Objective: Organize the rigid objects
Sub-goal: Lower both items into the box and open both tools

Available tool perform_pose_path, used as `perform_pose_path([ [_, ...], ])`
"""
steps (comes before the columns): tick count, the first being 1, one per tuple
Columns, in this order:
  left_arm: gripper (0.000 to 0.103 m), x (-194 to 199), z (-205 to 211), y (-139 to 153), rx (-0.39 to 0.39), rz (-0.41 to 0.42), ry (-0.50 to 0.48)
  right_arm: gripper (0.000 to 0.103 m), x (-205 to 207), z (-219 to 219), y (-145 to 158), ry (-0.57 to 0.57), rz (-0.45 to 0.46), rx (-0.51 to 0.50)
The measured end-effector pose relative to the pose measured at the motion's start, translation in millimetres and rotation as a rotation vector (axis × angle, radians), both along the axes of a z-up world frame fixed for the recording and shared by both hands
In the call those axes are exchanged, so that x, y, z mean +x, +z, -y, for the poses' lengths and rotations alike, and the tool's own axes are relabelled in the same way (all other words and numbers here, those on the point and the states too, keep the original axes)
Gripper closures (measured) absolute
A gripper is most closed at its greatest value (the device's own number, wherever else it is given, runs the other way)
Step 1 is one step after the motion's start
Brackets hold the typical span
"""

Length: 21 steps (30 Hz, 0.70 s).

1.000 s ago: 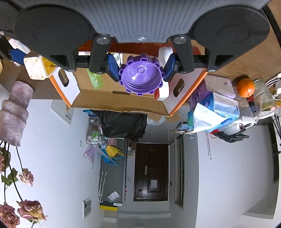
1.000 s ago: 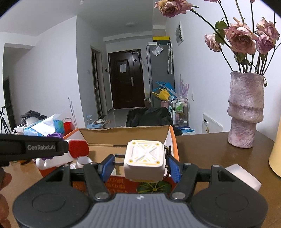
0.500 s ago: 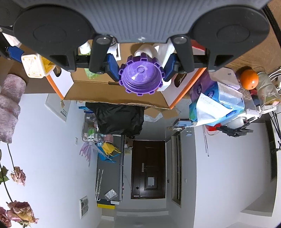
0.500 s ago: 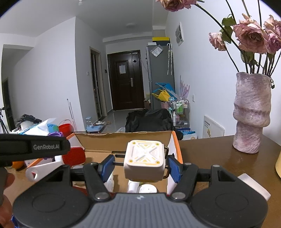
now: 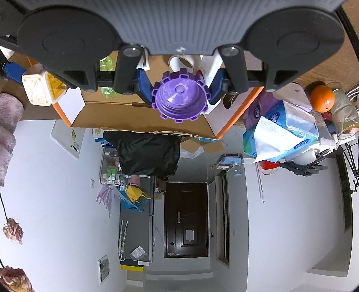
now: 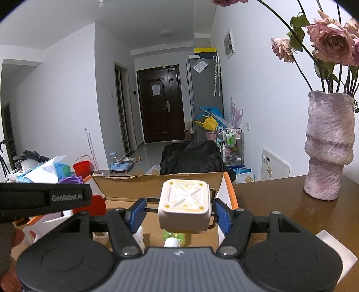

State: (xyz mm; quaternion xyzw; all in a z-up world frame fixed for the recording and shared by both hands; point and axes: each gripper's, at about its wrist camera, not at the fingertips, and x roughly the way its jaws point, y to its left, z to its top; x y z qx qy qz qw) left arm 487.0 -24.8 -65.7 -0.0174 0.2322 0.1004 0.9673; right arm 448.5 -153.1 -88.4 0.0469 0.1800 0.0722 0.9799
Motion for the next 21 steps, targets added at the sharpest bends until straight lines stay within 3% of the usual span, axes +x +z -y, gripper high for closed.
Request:
perform_pose_path([
  [21,0.048,29,-10,-11,0.022,-0.04,0.035,0.039,33,-3,-11,0.002,-0.033,0.0],
])
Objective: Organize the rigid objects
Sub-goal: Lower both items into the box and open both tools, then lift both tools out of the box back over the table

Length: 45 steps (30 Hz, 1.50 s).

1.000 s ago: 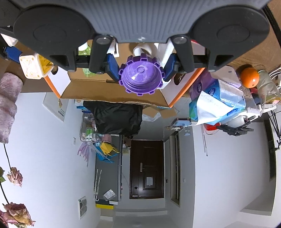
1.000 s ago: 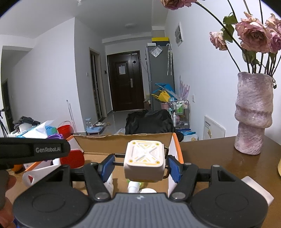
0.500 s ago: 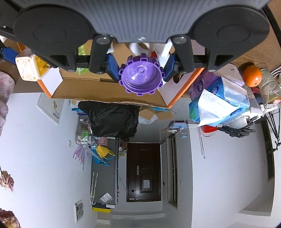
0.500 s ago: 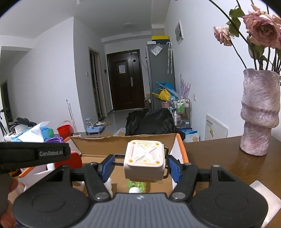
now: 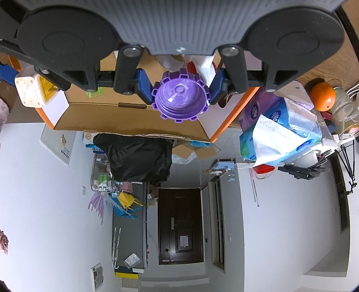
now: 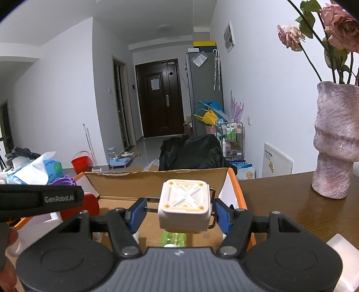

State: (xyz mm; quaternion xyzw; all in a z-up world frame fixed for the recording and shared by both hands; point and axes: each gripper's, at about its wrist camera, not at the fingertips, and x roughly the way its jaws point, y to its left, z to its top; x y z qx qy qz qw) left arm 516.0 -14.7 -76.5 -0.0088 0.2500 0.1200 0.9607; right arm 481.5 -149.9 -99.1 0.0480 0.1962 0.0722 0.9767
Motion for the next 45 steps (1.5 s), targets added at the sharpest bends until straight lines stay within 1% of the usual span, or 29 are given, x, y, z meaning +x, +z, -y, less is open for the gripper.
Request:
perform_pose_path([
  [14,0.047,8,-6,-4,-0.009,-0.022,0.014,0.039,13,-4,-5,0.005,-0.026,-0.019],
  [16,0.042,8,-8,-4,-0.015,-0.026,0.017,0.039,15,-4,-5,0.007,-0.038,-0.017],
  [18,0.024,8,-10,-4,-0.021,-0.026,0.026,0.039,18,-2,-6,0.002,-0.051,-0.019],
  [20,0.018,6,-10,-3,-0.012,-0.013,0.038,0.038,19,-1,-6,-0.006,-0.057,-0.017],
  [21,0.013,5,-10,-3,-0.008,-0.009,0.041,0.038,19,0,-5,-0.012,-0.052,-0.018],
  [22,0.01,4,-10,-2,-0.007,-0.006,0.043,0.034,19,1,-4,-0.013,-0.052,-0.018],
  [23,0.004,2,-9,-2,-0.007,-0.002,0.047,0.029,19,2,-4,-0.014,-0.052,-0.013],
  [24,0.001,2,-9,-1,-0.005,0.002,0.052,0.025,18,2,-4,-0.016,-0.05,-0.009],
  [25,0.001,1,-9,0,-0.002,0.003,0.056,0.019,16,2,-4,-0.019,-0.047,-0.009],
  [26,0.0,0,-9,0,-0.001,0.004,0.057,0.014,15,2,-4,-0.023,-0.042,-0.012],
  [27,0.0,0,-9,1,-0.003,0.004,0.059,0.012,14,3,-3,-0.026,-0.04,-0.016],
  [29,0.0,0,-10,1,-0.005,0.001,0.062,0.004,14,4,-3,-0.029,-0.037,-0.015],
  [38,0.0,0,-10,2,-0.01,-0.003,0.063,0.0,13,6,-5,-0.038,-0.037,-0.021],
  [45,0.0,-2,-10,1,-0.016,-0.007,0.046,0.0,9,8,-4,-0.049,-0.031,-0.021],
])
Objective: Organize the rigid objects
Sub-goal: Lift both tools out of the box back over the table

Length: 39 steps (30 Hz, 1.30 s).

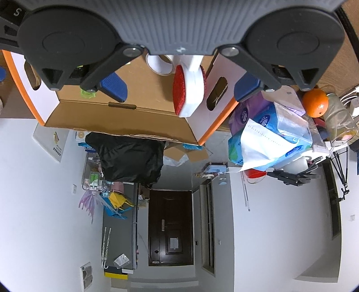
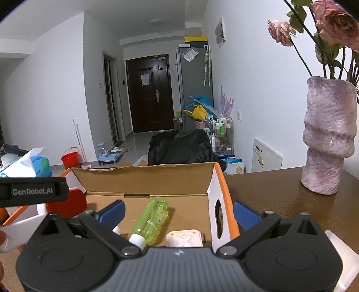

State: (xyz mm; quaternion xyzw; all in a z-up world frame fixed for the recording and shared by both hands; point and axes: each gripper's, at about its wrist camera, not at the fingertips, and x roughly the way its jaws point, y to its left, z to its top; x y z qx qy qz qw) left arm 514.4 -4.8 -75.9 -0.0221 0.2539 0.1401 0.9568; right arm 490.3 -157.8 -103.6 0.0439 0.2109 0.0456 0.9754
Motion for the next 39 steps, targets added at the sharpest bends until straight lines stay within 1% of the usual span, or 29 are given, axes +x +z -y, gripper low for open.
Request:
perform_pose_path([
  [8,0.0,-11,7,6,-0.003,0.019,-0.027,0.0,-10,7,4,0.002,0.01,-0.001],
  [13,0.0,-22,11,8,0.016,0.028,-0.046,0.0,-20,11,7,0.003,0.021,-0.01],
  [20,0.0,-37,9,12,0.009,0.044,-0.07,0.0,-34,16,10,0.014,0.036,-0.025],
  [32,0.0,-75,11,15,0.009,0.062,-0.116,0.0,-71,25,15,0.036,0.07,-0.053],
  [39,0.0,-99,10,13,0.012,0.056,-0.13,0.0,-93,32,12,0.04,0.053,-0.079],
])
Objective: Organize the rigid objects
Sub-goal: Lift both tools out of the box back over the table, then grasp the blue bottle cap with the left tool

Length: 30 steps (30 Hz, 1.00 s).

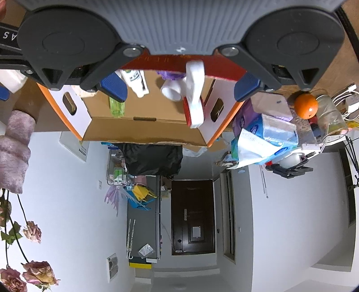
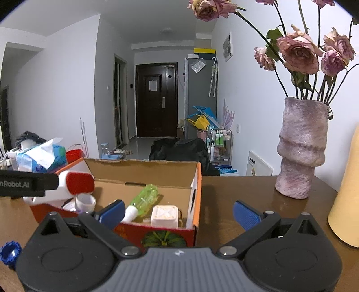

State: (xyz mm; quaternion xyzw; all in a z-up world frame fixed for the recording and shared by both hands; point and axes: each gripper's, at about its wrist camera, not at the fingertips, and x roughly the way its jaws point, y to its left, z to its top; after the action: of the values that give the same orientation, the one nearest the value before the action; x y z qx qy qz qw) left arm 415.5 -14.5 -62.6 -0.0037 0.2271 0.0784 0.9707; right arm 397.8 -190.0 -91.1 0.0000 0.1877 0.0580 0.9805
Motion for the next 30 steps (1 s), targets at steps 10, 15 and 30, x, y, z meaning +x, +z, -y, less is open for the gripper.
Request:
perform_pose_path([
  [10,0.0,-25,-9,-7,-0.005,-0.026,0.005,0.0,-31,6,-6,0.01,-0.033,-0.034],
  [15,0.0,-39,-13,-11,-0.004,-0.045,0.011,0.0,-46,10,-8,0.011,-0.047,-0.036],
  [30,0.0,-80,-28,-27,-0.009,-0.122,0.04,0.0,-82,20,-20,-0.018,-0.097,-0.053],
])
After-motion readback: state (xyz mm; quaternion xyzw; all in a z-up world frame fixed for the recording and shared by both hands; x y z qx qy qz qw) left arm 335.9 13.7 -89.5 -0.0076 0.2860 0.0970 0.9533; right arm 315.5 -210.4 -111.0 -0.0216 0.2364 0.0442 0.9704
